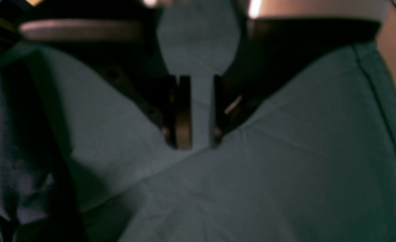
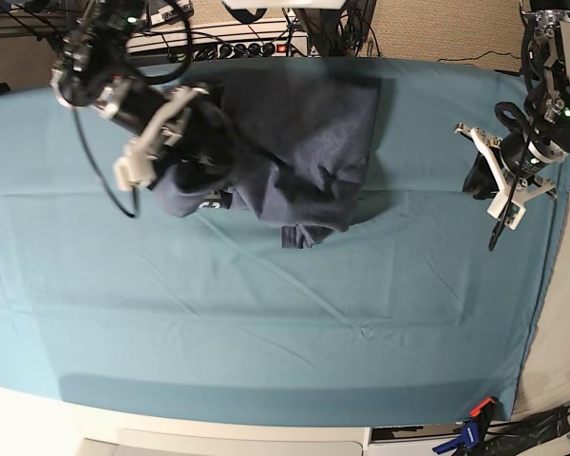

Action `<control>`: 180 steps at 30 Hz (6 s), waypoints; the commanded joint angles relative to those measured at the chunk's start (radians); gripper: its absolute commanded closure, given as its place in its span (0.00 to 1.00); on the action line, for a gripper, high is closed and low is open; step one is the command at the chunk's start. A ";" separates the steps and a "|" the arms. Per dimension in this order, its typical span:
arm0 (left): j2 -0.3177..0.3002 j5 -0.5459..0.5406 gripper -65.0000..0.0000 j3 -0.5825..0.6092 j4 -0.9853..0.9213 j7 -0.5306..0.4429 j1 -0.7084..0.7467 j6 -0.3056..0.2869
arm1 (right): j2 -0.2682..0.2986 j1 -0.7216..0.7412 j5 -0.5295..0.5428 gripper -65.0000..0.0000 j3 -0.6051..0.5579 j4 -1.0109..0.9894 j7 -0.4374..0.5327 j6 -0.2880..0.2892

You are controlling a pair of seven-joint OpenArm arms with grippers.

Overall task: Fold the T-shirt properly
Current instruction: 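Lift the printed end with the right gripper and fold it over the bundle, then open the right gripper and withdraw it from the folded shirt, then move the left gripper onto the folded bundle and grasp its edge, then pull the bundle edge with the left gripper to flatten the fold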

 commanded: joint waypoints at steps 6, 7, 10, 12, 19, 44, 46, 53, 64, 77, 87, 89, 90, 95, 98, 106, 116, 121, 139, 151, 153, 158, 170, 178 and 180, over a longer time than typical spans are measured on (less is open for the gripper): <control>-0.014 -0.014 0.82 -0.009 0.018 -0.018 -0.008 0.000 | 0.005 0.011 -0.211 1.00 -0.186 0.018 0.204 0.002; -0.014 -0.014 0.82 -0.009 0.018 -0.018 -0.008 0.000 | 0.005 0.014 -0.237 1.00 -0.211 0.019 0.216 0.002; -0.014 -0.014 0.82 -0.009 0.018 -0.018 -0.008 0.000 | -0.012 0.028 -0.324 1.00 -0.276 0.018 0.246 0.002; -0.014 -0.014 0.82 -0.009 0.018 -0.018 -0.008 0.000 | -0.037 0.035 -0.385 1.00 -0.310 0.018 0.272 0.002; -0.014 -0.014 0.82 -0.009 0.018 -0.018 -0.008 0.000 | -0.075 0.042 -0.511 1.00 -0.397 0.018 0.325 -0.044; -0.014 -0.014 0.82 -0.009 0.018 -0.019 -0.008 0.000 | -0.075 0.042 -0.656 0.55 -0.541 0.016 0.421 -0.091; -0.014 -0.014 0.82 -0.009 0.018 -0.019 -0.008 0.000 | -0.075 0.042 -0.623 0.48 -0.549 0.017 0.420 -0.091; -0.014 -0.015 0.82 -0.009 0.018 -0.018 -0.008 0.000 | -0.075 0.042 -0.476 0.48 -0.586 0.051 0.406 -0.005; -0.013 -0.107 0.82 -0.009 0.018 0.001 -0.006 -0.003 | -0.069 0.032 -0.756 0.49 -0.488 0.234 0.328 -0.106; 0.043 -0.353 1.00 -0.008 0.055 0.047 0.040 -0.120 | 0.031 -0.084 -0.813 0.59 -0.097 0.273 0.286 -0.220; 0.148 -0.377 1.00 0.069 0.370 0.004 0.133 -0.055 | 0.048 -0.095 -0.824 0.59 0.151 0.273 0.304 -0.316; 0.167 -0.310 1.00 0.171 0.392 -0.028 0.159 -0.010 | 0.048 -0.095 -0.823 0.59 0.190 0.273 0.314 -0.320; 0.175 -0.266 1.00 0.231 0.392 -0.039 0.166 0.021 | 0.048 -0.095 -0.818 0.59 0.201 0.273 0.316 -0.320; 0.215 -0.014 1.00 0.532 0.391 -0.118 0.163 0.149 | 0.048 -0.098 -0.818 0.59 0.210 0.273 0.318 -0.320; 0.258 0.107 1.00 0.669 0.380 -0.150 0.152 0.214 | 0.048 -0.103 -0.818 0.59 0.210 0.273 0.322 -0.320; 0.367 0.204 1.00 0.843 0.230 -0.183 0.090 0.252 | 0.048 -0.114 -0.817 0.59 0.210 0.273 0.336 -0.328; 0.466 0.204 1.00 0.884 -0.009 -0.175 -0.056 0.252 | 0.048 -0.117 -0.813 0.59 0.210 0.273 0.340 -0.328; 0.489 0.205 1.00 0.884 -0.069 -0.160 -0.110 0.252 | 0.047 -0.117 -0.813 0.59 0.210 0.273 0.342 -0.328; 0.462 0.364 1.00 0.884 -0.228 -0.087 -0.153 0.273 | 0.047 -0.117 -0.813 0.59 0.210 0.273 0.342 -0.331; 0.459 0.336 1.00 0.883 -0.192 -0.052 -0.166 0.272 | 0.047 -0.117 -0.813 0.59 0.210 0.273 0.342 -0.331; 0.459 0.356 1.00 0.883 -0.191 -0.052 -0.166 0.272 | 0.047 -0.117 -0.813 0.59 0.210 0.273 0.342 -0.331; 0.446 0.416 1.00 0.883 -0.191 -0.052 -0.166 0.273 | 0.047 -0.117 -0.813 0.59 0.210 0.273 0.342 -0.331; 0.397 0.539 1.00 0.883 -0.191 -0.026 -0.167 0.297 | 0.047 -0.117 -0.813 0.59 0.210 0.273 0.343 -0.331; 0.388 0.536 1.00 0.883 -0.189 -0.015 -0.169 0.289 | 0.047 -0.117 -0.813 0.59 0.210 0.273 0.343 -0.331; 0.388 0.512 1.00 0.883 -0.183 -0.015 -0.173 0.279 | 0.047 -0.117 -0.813 0.59 0.210 0.273 0.346 -0.331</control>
